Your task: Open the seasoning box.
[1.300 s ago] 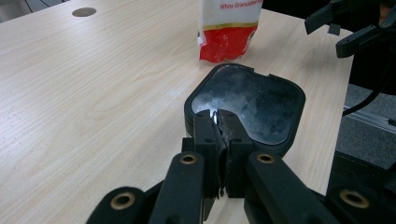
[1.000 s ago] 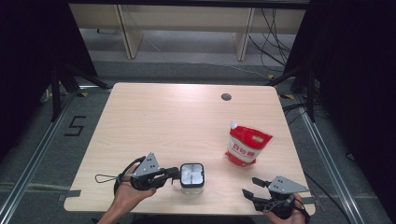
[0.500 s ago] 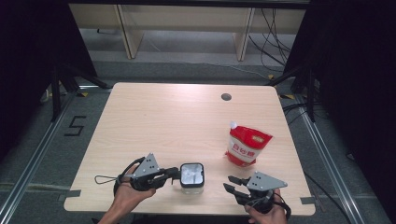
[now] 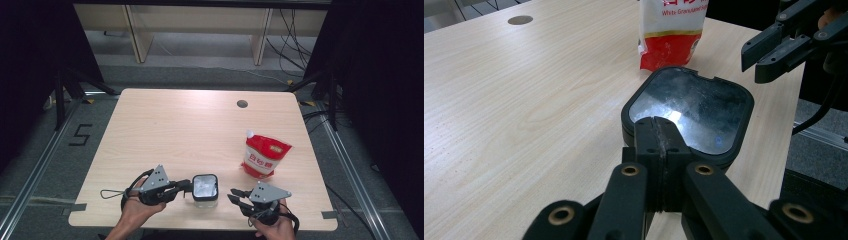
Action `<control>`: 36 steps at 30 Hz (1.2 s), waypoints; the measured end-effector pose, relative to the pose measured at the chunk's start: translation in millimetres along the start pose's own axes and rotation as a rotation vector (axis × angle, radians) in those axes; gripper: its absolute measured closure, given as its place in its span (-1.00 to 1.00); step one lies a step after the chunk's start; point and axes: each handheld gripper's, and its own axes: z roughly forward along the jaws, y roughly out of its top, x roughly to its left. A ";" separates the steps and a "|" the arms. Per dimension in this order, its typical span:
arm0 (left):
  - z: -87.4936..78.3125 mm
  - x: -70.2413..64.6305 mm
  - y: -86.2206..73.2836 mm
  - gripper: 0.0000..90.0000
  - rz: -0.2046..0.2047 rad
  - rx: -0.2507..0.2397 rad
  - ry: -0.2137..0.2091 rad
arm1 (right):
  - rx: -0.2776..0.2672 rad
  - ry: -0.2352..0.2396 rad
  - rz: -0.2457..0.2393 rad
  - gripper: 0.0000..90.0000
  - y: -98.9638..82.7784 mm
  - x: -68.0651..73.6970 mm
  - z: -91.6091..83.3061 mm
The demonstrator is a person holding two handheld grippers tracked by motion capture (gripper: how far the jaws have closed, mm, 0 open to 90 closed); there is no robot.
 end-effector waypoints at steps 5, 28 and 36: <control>0.1 -0.5 -0.8 0.98 -0.008 -0.006 0.004 | 0.012 0.006 -0.008 0.76 1.7 1.8 5.5; -0.2 1.7 -1.1 0.95 0.003 -0.006 -0.007 | 0.015 0.022 -0.056 0.87 18.0 4.7 21.0; -0.2 1.2 -1.5 0.95 -0.001 -0.010 -0.006 | 0.046 0.021 -0.069 0.91 17.6 4.5 23.5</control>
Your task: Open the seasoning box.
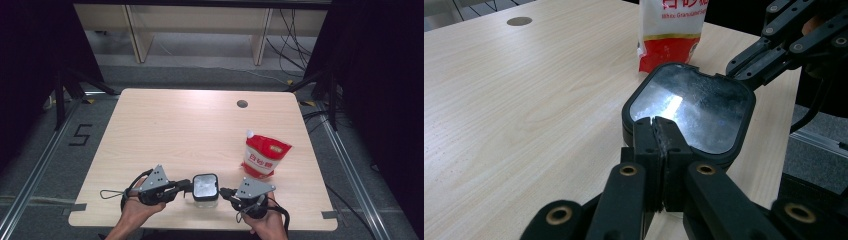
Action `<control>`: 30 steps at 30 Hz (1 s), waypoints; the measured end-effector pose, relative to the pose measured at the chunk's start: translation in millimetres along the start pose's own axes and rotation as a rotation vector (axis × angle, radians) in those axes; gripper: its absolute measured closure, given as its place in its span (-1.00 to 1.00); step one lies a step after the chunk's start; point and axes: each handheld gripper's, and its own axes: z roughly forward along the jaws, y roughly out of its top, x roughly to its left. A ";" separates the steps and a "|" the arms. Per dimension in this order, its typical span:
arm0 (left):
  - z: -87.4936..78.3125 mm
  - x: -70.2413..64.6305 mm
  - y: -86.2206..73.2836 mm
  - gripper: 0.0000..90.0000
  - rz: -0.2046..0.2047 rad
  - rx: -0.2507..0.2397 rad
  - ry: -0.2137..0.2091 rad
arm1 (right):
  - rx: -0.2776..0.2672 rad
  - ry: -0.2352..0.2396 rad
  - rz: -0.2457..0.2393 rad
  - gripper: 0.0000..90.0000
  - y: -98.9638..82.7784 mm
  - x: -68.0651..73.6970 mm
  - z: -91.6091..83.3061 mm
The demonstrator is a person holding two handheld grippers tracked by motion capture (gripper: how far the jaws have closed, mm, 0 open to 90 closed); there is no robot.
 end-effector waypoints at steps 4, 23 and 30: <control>0.1 -0.2 -0.2 0.96 -0.004 -0.002 0.000 | 0.014 -0.002 0.013 0.91 0.0 -0.3 -0.9; -14.2 12.2 -7.2 0.38 -0.026 0.012 -0.021 | -0.018 0.014 -0.011 0.91 6.9 1.0 3.1; -0.3 14.7 -31.6 0.16 0.025 0.132 -0.024 | -0.030 0.017 -0.022 0.91 13.2 2.5 2.5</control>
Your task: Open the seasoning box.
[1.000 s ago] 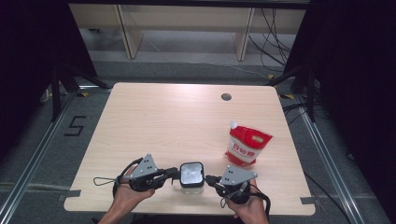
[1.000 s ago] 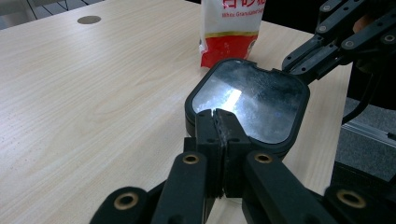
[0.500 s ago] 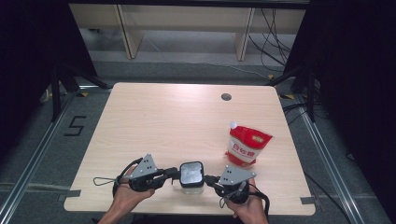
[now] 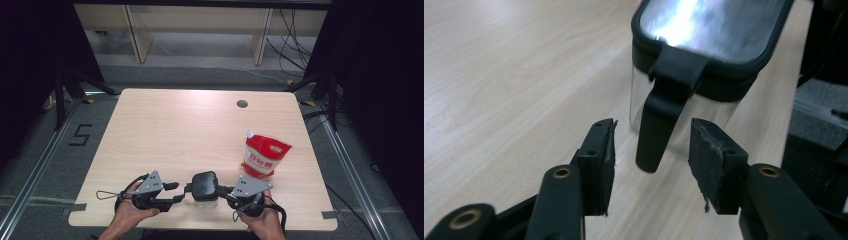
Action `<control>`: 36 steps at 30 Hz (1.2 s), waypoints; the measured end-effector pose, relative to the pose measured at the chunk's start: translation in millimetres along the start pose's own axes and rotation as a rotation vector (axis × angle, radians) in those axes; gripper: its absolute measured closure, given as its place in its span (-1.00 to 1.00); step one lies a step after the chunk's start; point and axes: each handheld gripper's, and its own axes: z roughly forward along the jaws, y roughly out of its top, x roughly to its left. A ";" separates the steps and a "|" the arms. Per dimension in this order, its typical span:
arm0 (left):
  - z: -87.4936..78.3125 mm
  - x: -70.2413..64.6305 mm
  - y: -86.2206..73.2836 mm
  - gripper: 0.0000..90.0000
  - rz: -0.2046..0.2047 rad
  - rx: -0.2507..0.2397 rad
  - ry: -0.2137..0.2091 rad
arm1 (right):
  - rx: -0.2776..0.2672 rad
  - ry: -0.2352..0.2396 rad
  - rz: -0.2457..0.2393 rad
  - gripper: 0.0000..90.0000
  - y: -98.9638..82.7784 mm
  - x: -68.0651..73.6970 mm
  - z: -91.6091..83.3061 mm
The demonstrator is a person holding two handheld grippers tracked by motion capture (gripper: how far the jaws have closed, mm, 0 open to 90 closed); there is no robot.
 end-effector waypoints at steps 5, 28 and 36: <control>10.1 0.9 -6.0 0.19 -0.001 0.002 -0.025 | -0.015 0.002 0.001 0.90 3.3 0.2 -0.3; 20.6 -5.2 -7.8 0.64 0.054 0.013 -0.009 | -0.066 0.021 -0.033 0.91 38.8 12.9 9.7; 20.4 -7.6 -5.6 0.65 0.065 0.029 0.004 | -0.075 0.035 -0.059 0.91 53.3 19.9 18.0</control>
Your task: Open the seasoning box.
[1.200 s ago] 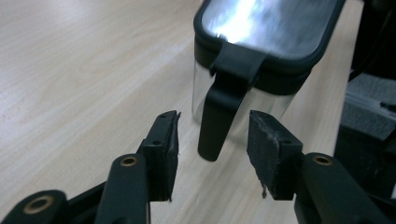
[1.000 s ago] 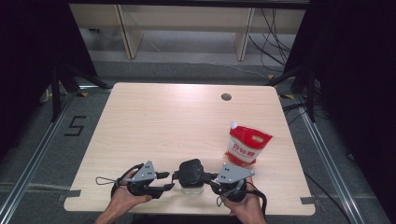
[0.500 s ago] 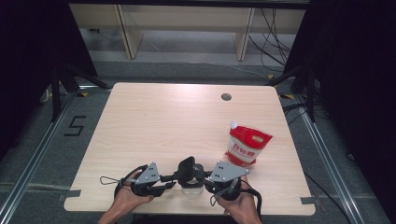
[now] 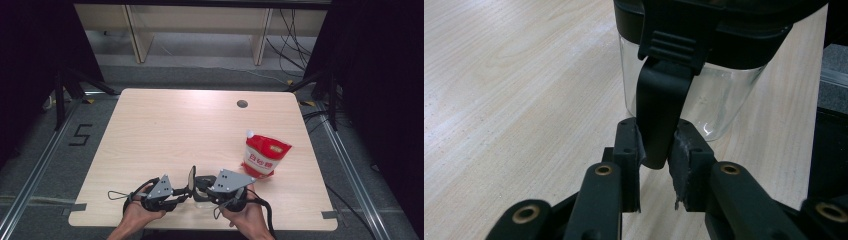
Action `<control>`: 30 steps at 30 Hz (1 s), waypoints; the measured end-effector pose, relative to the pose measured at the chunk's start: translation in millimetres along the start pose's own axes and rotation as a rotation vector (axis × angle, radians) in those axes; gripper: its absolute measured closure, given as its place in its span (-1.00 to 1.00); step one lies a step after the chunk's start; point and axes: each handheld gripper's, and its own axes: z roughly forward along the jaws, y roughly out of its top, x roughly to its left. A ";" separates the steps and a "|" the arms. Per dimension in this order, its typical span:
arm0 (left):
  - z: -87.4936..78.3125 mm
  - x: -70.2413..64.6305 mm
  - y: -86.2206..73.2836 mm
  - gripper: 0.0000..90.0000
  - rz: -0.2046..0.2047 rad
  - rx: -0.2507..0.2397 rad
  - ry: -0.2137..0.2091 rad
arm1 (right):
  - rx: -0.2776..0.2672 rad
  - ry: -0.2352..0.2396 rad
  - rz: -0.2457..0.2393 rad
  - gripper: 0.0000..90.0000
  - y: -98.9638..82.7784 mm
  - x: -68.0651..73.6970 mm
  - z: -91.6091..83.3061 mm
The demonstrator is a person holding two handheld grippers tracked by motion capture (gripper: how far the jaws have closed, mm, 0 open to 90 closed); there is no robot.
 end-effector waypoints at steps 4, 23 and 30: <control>0.3 -2.1 0.2 0.65 -0.013 0.000 0.013 | 0.004 0.009 -0.012 0.91 5.9 3.5 7.2; 0.4 -2.4 0.5 0.64 -0.016 0.003 0.015 | 0.020 0.013 -0.032 0.86 10.0 6.4 19.9; -1.4 0.4 -0.6 0.37 -0.021 0.014 0.024 | 0.025 -0.002 -0.011 0.76 3.8 -0.5 14.1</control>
